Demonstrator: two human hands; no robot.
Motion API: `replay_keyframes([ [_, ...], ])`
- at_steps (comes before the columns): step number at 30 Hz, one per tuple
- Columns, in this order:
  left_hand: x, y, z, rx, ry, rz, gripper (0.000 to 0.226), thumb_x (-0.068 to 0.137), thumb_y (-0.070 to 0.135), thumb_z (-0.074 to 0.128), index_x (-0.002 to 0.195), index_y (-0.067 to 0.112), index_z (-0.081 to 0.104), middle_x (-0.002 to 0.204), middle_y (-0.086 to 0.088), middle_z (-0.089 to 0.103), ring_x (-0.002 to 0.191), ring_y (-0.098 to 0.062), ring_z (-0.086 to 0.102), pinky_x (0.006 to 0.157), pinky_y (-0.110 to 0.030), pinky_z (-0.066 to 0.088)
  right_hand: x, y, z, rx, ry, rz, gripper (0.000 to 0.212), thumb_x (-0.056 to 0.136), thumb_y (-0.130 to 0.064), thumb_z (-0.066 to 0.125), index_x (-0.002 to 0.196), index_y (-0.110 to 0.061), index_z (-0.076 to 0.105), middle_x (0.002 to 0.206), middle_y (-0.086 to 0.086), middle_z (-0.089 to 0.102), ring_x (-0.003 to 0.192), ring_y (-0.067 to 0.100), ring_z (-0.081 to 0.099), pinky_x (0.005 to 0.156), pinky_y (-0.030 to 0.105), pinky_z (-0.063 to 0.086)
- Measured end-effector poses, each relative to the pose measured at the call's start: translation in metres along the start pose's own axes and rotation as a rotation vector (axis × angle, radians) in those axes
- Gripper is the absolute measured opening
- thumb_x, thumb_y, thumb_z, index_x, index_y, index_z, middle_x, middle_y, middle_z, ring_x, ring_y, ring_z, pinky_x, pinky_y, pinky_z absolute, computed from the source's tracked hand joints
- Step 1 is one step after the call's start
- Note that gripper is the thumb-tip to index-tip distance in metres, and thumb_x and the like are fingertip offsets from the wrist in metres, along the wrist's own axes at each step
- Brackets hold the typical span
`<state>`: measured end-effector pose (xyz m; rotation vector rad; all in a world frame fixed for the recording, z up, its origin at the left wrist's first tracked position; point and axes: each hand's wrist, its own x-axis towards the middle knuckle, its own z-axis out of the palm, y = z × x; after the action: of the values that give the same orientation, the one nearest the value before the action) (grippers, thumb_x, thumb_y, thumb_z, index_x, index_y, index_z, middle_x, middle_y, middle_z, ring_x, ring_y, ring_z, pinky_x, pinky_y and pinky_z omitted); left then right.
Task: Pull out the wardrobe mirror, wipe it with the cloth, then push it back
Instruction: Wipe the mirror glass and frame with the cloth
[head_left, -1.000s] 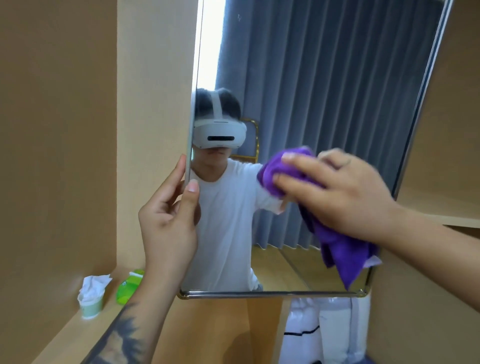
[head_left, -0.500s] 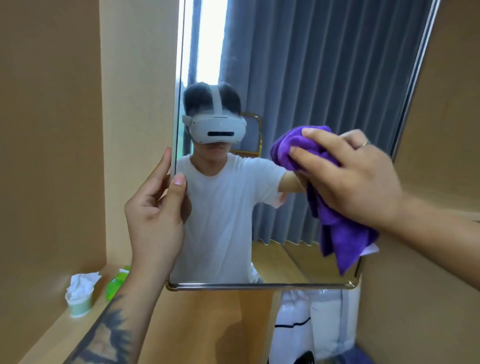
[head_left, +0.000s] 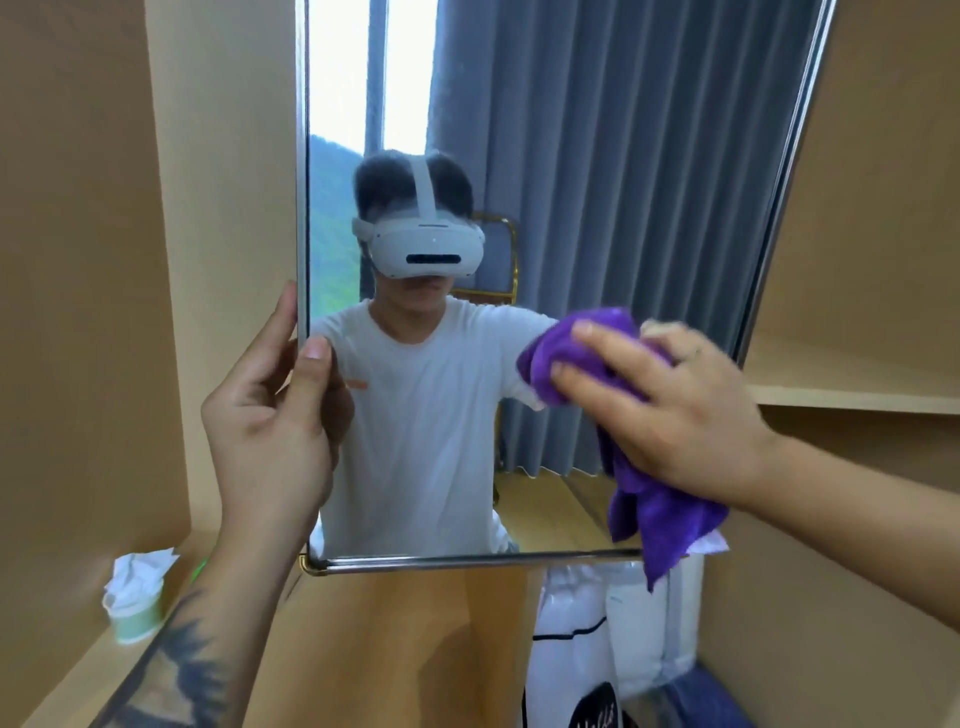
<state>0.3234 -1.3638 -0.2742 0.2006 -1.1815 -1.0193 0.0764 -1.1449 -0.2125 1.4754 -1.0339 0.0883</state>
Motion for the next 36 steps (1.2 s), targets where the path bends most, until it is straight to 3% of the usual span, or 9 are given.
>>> replay_keyframes([
  [5, 0.001, -0.002, -0.002, 0.001, -0.019, 0.008, 0.049, 0.095, 0.051, 0.072, 0.142, 0.054, 0.060, 0.092, 0.001, 0.062, 0.087, -0.025, 0.056, 0.092, -0.051, 0.049, -0.017, 0.028, -0.010, -0.061, -0.073, -0.321, 0.044, 0.099, -0.009, 0.061, 0.140, -0.024, 0.062, 0.139, 0.012, 0.067, 0.087, 0.036, 0.063, 0.070, 0.042, 0.048],
  [9, 0.002, -0.001, -0.003, -0.015, -0.028, 0.004, 0.046, 0.095, 0.049, 0.071, 0.140, 0.055, 0.061, 0.088, -0.001, 0.060, 0.084, -0.026, 0.054, 0.086, -0.052, 0.051, -0.009, 0.064, -0.015, -0.097, 0.107, 0.162, 0.040, 0.102, -0.019, 0.064, 0.142, -0.020, 0.064, 0.145, 0.017, 0.061, 0.085, 0.037, 0.056, 0.074, 0.049, 0.051],
  [11, 0.001, -0.001, -0.003, -0.010, -0.025, 0.010, 0.045, 0.097, 0.049, 0.071, 0.140, 0.056, 0.061, 0.089, 0.008, 0.065, 0.088, -0.024, 0.057, 0.093, -0.058, 0.052, -0.021, 0.048, -0.012, -0.070, 0.072, 0.273, 0.040, 0.101, -0.020, 0.064, 0.141, -0.017, 0.066, 0.145, 0.019, 0.059, 0.083, 0.038, 0.052, 0.071, 0.049, 0.052],
  [17, 0.000, -0.002, -0.001, 0.013, -0.009, 0.026, 0.047, 0.097, 0.049, 0.071, 0.142, 0.052, 0.061, 0.088, 0.015, 0.065, 0.087, -0.018, 0.058, 0.101, -0.055, 0.055, -0.045, 0.058, -0.031, -0.074, -0.183, -0.213, 0.048, 0.102, -0.003, 0.047, 0.147, -0.018, 0.055, 0.140, 0.023, 0.063, 0.075, 0.038, 0.057, 0.065, 0.048, 0.056],
  [22, 0.000, 0.001, -0.002, 0.004, -0.012, 0.015, 0.047, 0.096, 0.051, 0.071, 0.141, 0.055, 0.060, 0.086, 0.007, 0.062, 0.086, -0.024, 0.057, 0.087, -0.052, 0.052, -0.044, 0.065, -0.041, -0.101, -0.083, 0.259, 0.046, 0.100, -0.020, 0.057, 0.146, -0.026, 0.053, 0.147, 0.015, 0.056, 0.083, 0.041, 0.052, 0.056, 0.047, 0.054],
  [27, -0.004, 0.006, -0.003, -0.014, -0.022, 0.022, 0.048, 0.095, 0.054, 0.070, 0.141, 0.059, 0.058, 0.090, 0.006, 0.066, 0.087, -0.027, 0.060, 0.081, -0.036, 0.045, -0.079, 0.016, -0.036, -0.006, -0.346, -0.279, 0.047, 0.097, -0.012, 0.049, 0.142, -0.022, 0.057, 0.137, 0.019, 0.062, 0.072, 0.037, 0.060, 0.055, 0.039, 0.050],
  [29, -0.006, 0.007, -0.003, -0.014, -0.031, 0.027, 0.048, 0.095, 0.053, 0.070, 0.141, 0.059, 0.058, 0.092, 0.008, 0.068, 0.088, -0.027, 0.061, 0.081, -0.035, 0.044, -0.075, 0.034, -0.036, -0.021, -0.294, -0.177, 0.049, 0.098, -0.013, 0.048, 0.145, -0.025, 0.052, 0.142, 0.015, 0.059, 0.074, 0.038, 0.058, 0.056, 0.040, 0.051],
  [33, -0.007, 0.009, 0.000, -0.016, -0.019, 0.031, 0.047, 0.097, 0.049, 0.070, 0.142, 0.056, 0.060, 0.081, 0.001, 0.053, 0.078, -0.027, 0.051, 0.074, -0.034, 0.047, -0.060, 0.063, -0.043, -0.098, -0.064, 0.437, 0.047, 0.100, -0.028, 0.056, 0.147, -0.032, 0.051, 0.151, 0.006, 0.050, 0.082, 0.039, 0.046, 0.056, 0.044, 0.052],
  [36, -0.007, 0.010, 0.000, -0.027, -0.009, 0.027, 0.046, 0.096, 0.048, 0.070, 0.141, 0.055, 0.061, 0.078, 0.003, 0.049, 0.077, -0.026, 0.046, 0.067, -0.027, 0.050, -0.075, 0.037, -0.037, -0.031, -0.149, 0.184, 0.048, 0.095, -0.017, 0.054, 0.143, -0.023, 0.052, 0.142, 0.021, 0.061, 0.079, 0.043, 0.057, 0.058, 0.046, 0.056],
])
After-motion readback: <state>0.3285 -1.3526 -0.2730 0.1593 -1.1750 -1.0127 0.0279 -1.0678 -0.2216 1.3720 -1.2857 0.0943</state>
